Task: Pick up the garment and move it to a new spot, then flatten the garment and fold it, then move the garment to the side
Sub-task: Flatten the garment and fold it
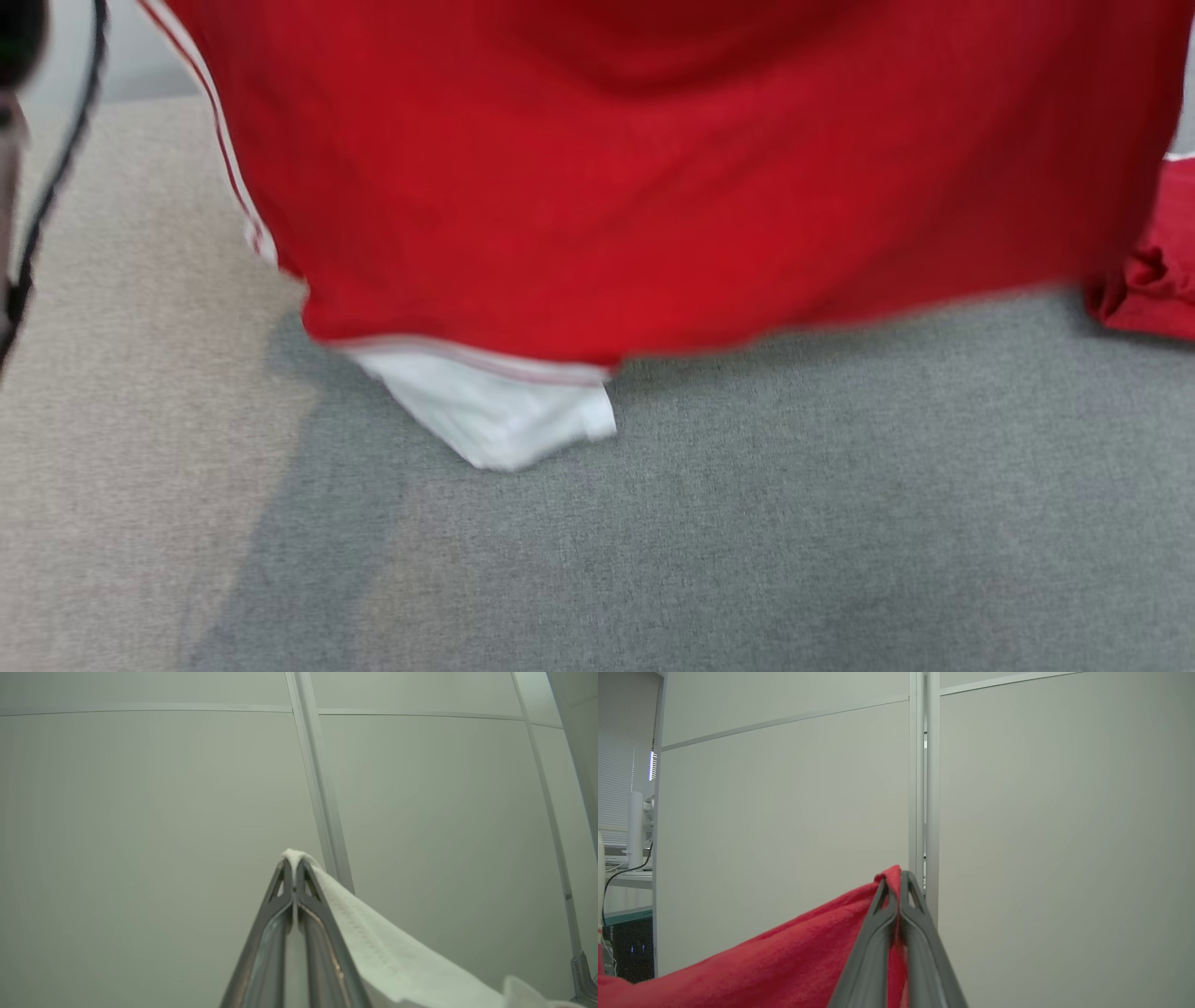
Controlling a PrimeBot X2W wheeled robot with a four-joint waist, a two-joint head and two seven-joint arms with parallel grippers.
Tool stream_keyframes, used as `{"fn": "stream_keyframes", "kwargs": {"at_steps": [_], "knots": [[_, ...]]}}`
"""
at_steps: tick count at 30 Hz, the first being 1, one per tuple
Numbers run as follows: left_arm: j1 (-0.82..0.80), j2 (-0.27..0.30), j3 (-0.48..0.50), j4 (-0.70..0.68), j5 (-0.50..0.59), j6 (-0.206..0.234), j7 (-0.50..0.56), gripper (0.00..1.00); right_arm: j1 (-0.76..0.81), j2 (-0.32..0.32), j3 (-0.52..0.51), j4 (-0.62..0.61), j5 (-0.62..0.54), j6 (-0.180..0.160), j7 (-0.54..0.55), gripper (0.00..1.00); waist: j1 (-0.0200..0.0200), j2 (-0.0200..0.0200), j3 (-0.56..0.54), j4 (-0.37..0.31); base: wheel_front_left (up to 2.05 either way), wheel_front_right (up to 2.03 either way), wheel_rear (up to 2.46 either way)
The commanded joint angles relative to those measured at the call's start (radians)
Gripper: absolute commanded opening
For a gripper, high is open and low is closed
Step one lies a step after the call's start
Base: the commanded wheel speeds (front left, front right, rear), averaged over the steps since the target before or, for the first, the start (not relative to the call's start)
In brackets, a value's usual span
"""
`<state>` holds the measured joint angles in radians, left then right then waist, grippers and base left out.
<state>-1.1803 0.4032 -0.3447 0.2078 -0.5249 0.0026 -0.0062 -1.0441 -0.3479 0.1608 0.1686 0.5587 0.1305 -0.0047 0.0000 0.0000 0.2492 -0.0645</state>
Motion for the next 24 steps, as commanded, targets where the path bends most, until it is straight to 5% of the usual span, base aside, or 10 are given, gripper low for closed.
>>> {"fn": "stream_keyframes", "kwargs": {"at_steps": [1,14,24], "knots": [[-0.063,-0.009,0.002,0.07,0.008,-0.013,-0.023,0.0,-0.065,0.007,0.026,0.055,0.007,0.0,-0.03,0.0,0.0,0.0,0.042,-0.015,0.0,0.0,0.0],[-0.375,-0.104,-0.014,0.587,0.036,-0.053,-0.177,0.0,-0.408,0.154,0.155,0.598,0.113,0.0,-0.246,0.0,0.0,0.0,0.094,-0.036,0.0,0.0,0.0],[-0.277,-0.217,-0.023,0.899,-0.038,-0.091,-0.158,0.0,-0.4,0.248,0.26,0.9,0.161,0.0,-0.232,0.0,0.0,0.0,0.143,-0.012,0.0,0.0,0.0]]}}
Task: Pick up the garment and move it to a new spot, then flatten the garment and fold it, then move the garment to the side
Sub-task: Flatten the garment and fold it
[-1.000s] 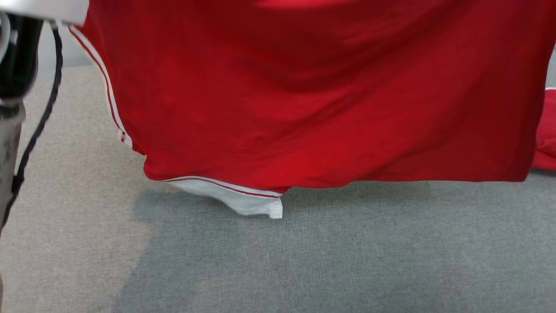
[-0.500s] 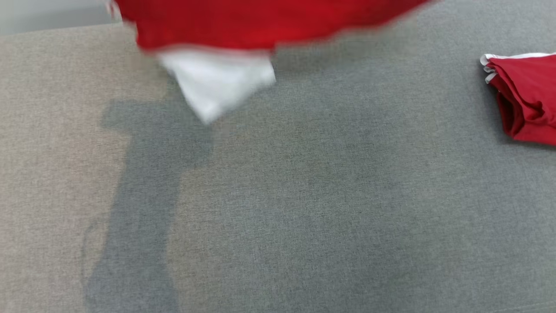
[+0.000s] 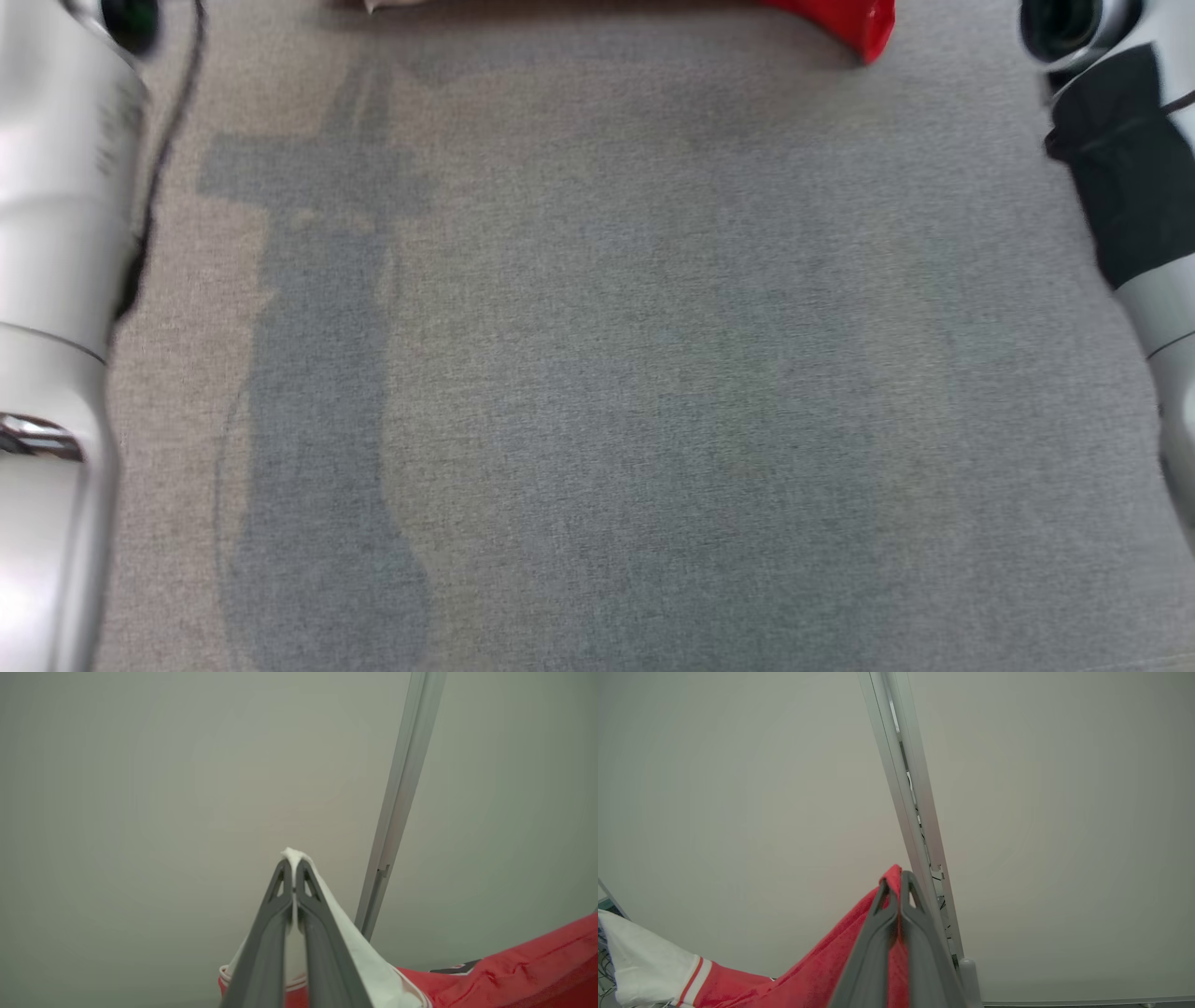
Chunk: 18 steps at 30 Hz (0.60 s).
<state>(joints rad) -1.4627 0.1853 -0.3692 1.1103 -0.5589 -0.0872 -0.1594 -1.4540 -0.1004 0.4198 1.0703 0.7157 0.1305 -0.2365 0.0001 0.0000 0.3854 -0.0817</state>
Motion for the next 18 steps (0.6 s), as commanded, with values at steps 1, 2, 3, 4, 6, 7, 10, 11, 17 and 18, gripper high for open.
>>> {"fn": "stream_keyframes", "kwargs": {"at_steps": [1,2,3,4,6,7,10,11,17,18], "knots": [[0.02,-0.007,0.0,0.021,-0.005,-0.005,-0.008,0.0,0.015,0.006,0.009,0.013,0.013,0.0,-0.001,0.0,-0.0001,0.0,0.012,0.01,0.0,0.0,0.0],[0.033,-0.016,-0.001,0.043,-0.013,-0.01,-0.007,0.0,0.02,0.011,0.019,0.025,0.02,0.0,0.002,0.0,-0.0001,0.0,0.019,0.014,0.0,0.0,0.0],[0.041,-0.021,0.001,0.06,-0.02,-0.01,-0.012,0.0,0.025,0.015,0.032,0.032,0.024,0.0,0.005,0.0,-0.0001,0.0,0.027,0.016,0.0,0.0,0.0],[0.048,-0.029,0.007,0.071,-0.031,-0.016,-0.02,0.0,0.032,0.017,0.04,0.032,0.037,0.0,0.002,0.0,-0.0001,0.0,0.038,0.019,0.0,0.0,0.0],[0.099,-0.04,0.008,0.1,-0.047,-0.029,-0.045,0.0,0.091,0.018,0.094,0.008,0.071,0.0,0.005,0.0,-0.0001,0.0,0.06,0.029,0.0,0.0,0.0],[0.124,-0.033,0.013,0.109,-0.053,-0.032,-0.056,0.0,0.122,0.011,0.105,0.004,0.088,0.0,0.005,0.0,-0.0001,0.0,0.062,0.028,0.0,0.0,0.0],[0.201,-0.031,0.027,0.122,-0.085,-0.04,-0.08,0.0,0.208,-0.007,0.144,-0.011,0.136,0.0,-0.004,0.0,-0.0001,0.0,0.062,0.027,0.0,0.0,0.0],[0.227,-0.035,0.025,0.123,-0.088,-0.043,-0.085,0.0,0.239,-0.01,0.151,-0.023,0.16,0.0,-0.008,0.0,-0.0001,0.0,0.062,0.031,0.0,0.0,0.0],[0.432,-0.036,0.073,0.007,-0.132,-0.043,-0.106,0.0,0.468,-0.042,0.221,-0.123,0.247,0.0,-0.028,0.0,-0.0001,0.0,0.033,0.045,0.0,0.0,0.0],[0.481,-0.031,0.083,-0.039,-0.124,-0.043,-0.106,0.0,0.508,-0.054,0.222,-0.145,0.261,0.0,-0.03,0.0,-0.0001,0.0,0.024,0.048,0.0,0.0,0.0]]}}
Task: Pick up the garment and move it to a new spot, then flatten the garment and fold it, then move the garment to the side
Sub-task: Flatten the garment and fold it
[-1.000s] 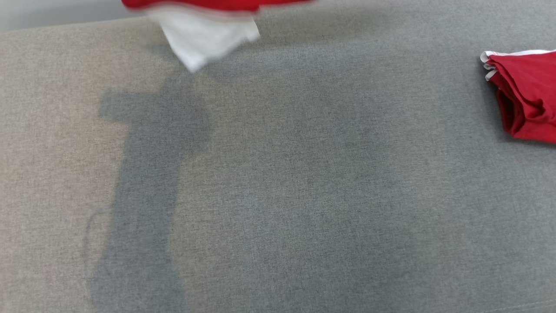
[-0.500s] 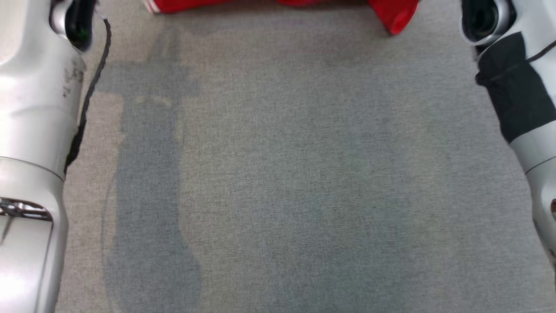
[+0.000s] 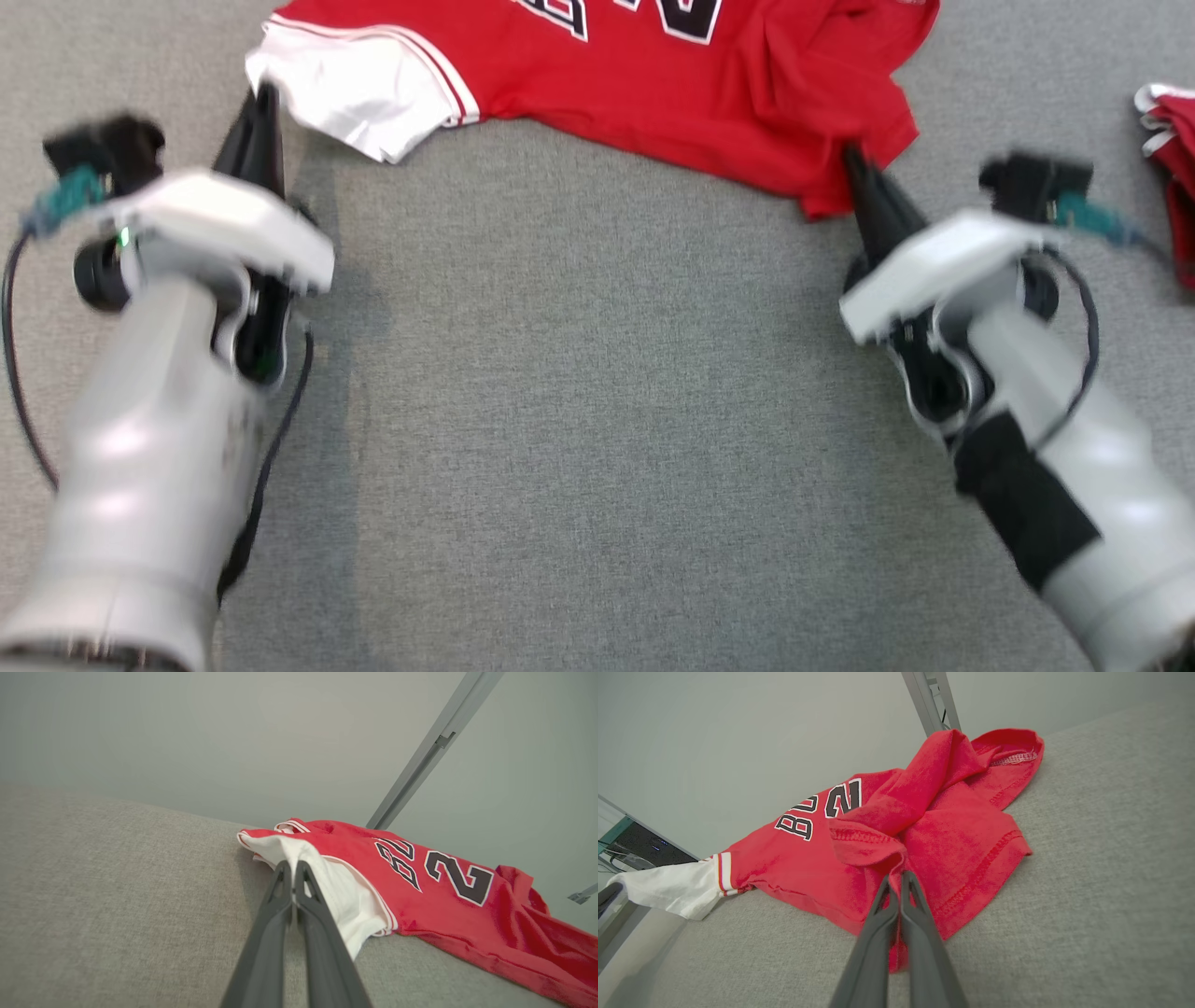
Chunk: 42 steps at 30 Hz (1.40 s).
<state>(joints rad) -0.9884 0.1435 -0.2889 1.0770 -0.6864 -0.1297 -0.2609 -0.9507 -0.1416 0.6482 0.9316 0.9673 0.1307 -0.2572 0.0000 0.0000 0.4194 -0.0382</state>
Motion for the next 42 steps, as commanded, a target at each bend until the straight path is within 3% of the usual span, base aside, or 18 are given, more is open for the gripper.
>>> {"fn": "stream_keyframes", "kwargs": {"at_steps": [1,7,12,17,21,33,42], "knots": [[0.067,0.018,0.017,-0.048,0.012,-0.001,-0.004,0.0,0.046,-0.017,-0.007,-0.042,0.019,0.0,-0.01,0.0,0.0,0.0,-0.021,0.004,0.0,0.0,0.0],[0.396,0.049,0.133,-0.379,0.109,-0.001,-0.004,0.0,0.3,-0.077,-0.055,-0.238,-0.012,0.0,-0.009,0.0,0.0,0.0,-0.093,0.002,0.0,0.0,0.0],[0.656,0.038,0.188,-0.633,0.196,0.0,-0.004,0.0,0.49,-0.104,-0.109,-0.367,-0.08,0.0,-0.009,0.0,0.0,0.0,-0.141,0.0,0.0,0.0,0.0],[0.915,0.018,0.209,-0.853,0.242,0.042,-0.005,0.0,0.662,-0.107,-0.169,-0.478,-0.132,0.0,-0.009,0.0,0.0,0.0,-0.198,-0.002,0.0,0.0,0.0],[1.144,0.012,0.204,-1.063,0.242,0.113,0.066,0.0,0.845,-0.125,-0.25,-0.591,-0.169,0.0,-0.01,0.0,0.0,0.0,-0.258,0.006,0.0,0.0,0.0],[1.484,0.052,0.235,-1.462,0.258,0.231,0.225,0.0,1.186,-0.168,-0.416,-0.71,-0.224,0.0,0.012,0.0,0.0,0.0,-0.356,0.045,0.0,0.0,0.0],[1.586,0.059,0.215,-1.583,0.265,0.277,0.331,0.0,1.369,-0.142,-0.526,-0.838,-0.256,0.0,0.11,0.0,0.0,0.0,-0.378,0.041,0.0,0.0,0.0]]}}
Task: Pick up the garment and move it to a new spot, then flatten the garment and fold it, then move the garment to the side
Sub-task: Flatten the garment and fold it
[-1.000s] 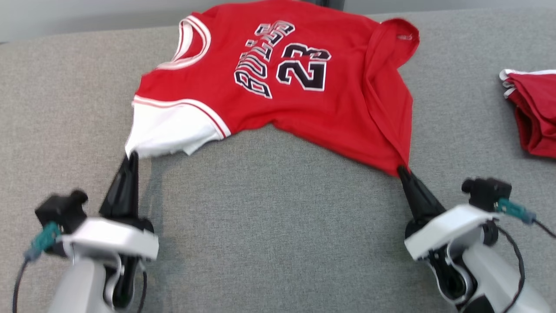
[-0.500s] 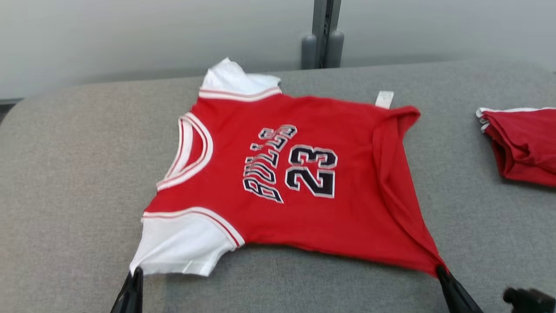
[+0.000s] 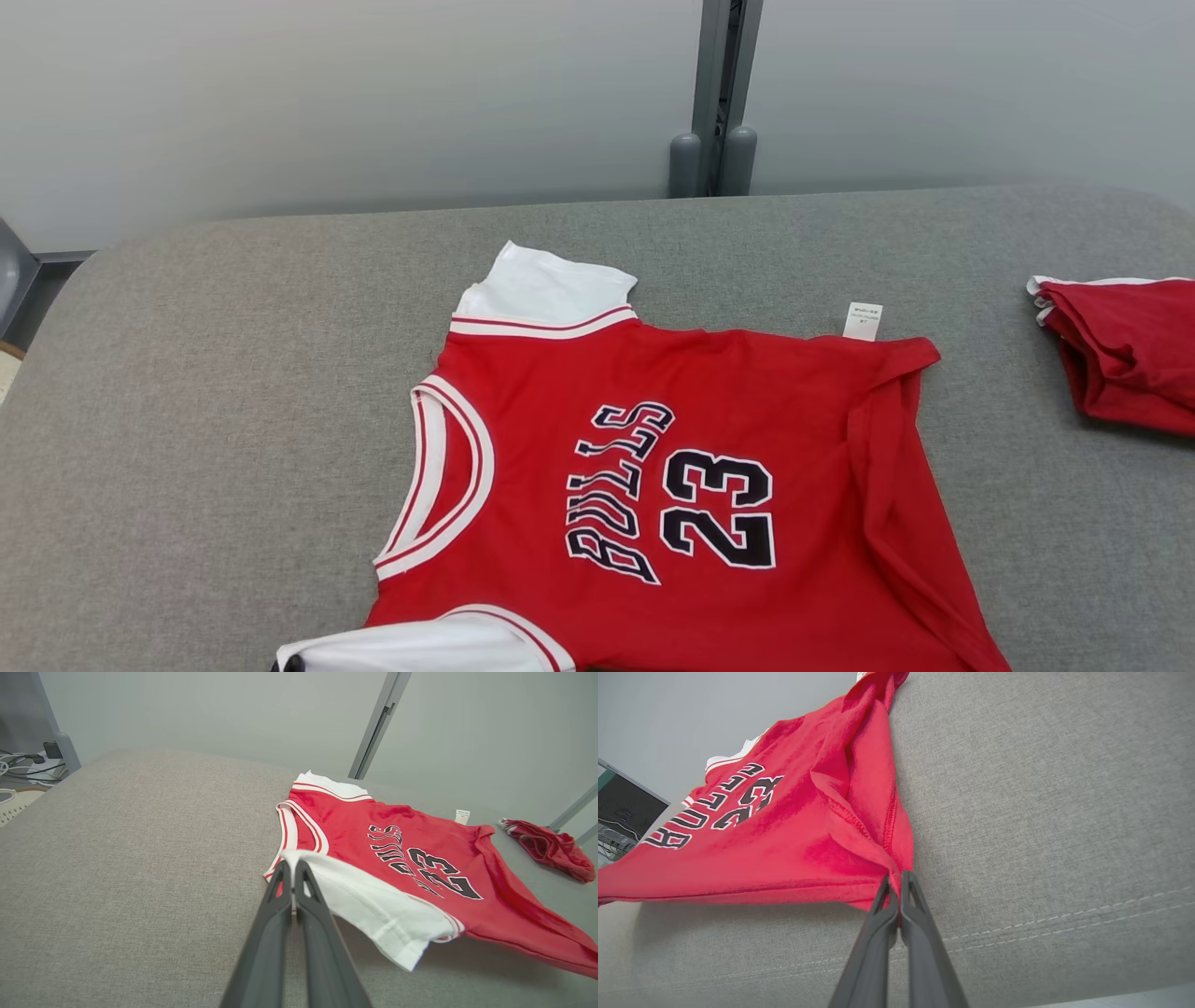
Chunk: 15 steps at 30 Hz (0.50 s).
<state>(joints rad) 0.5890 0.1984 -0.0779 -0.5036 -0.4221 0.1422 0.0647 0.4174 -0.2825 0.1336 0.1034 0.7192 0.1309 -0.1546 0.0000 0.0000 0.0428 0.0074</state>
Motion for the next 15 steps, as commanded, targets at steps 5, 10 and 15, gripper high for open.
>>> {"fn": "stream_keyframes", "kwargs": {"at_steps": [5,10,15], "knots": [[-0.011,0.01,0.007,0.011,-0.007,0.006,0.02,0.0,0.013,0.03,-0.04,-0.05,-0.021,0.0,0.052,0.0,0.0,0.0,0.008,-0.016,0.0,0.0,0.0],[-0.084,0.028,-0.001,0.041,-0.011,-0.016,0.034,0.0,-0.032,0.067,-0.06,-0.055,-0.039,0.0,0.098,0.0,0.0,0.0,0.039,-0.021,0.0,0.0,0.0],[-0.232,0.056,-0.018,0.096,-0.016,-0.057,0.063,0.0,-0.129,0.145,-0.129,-0.069,-0.074,0.0,0.156,0.0,0.0,0.0,0.097,-0.033,0.0,0.0,0.0]]}}
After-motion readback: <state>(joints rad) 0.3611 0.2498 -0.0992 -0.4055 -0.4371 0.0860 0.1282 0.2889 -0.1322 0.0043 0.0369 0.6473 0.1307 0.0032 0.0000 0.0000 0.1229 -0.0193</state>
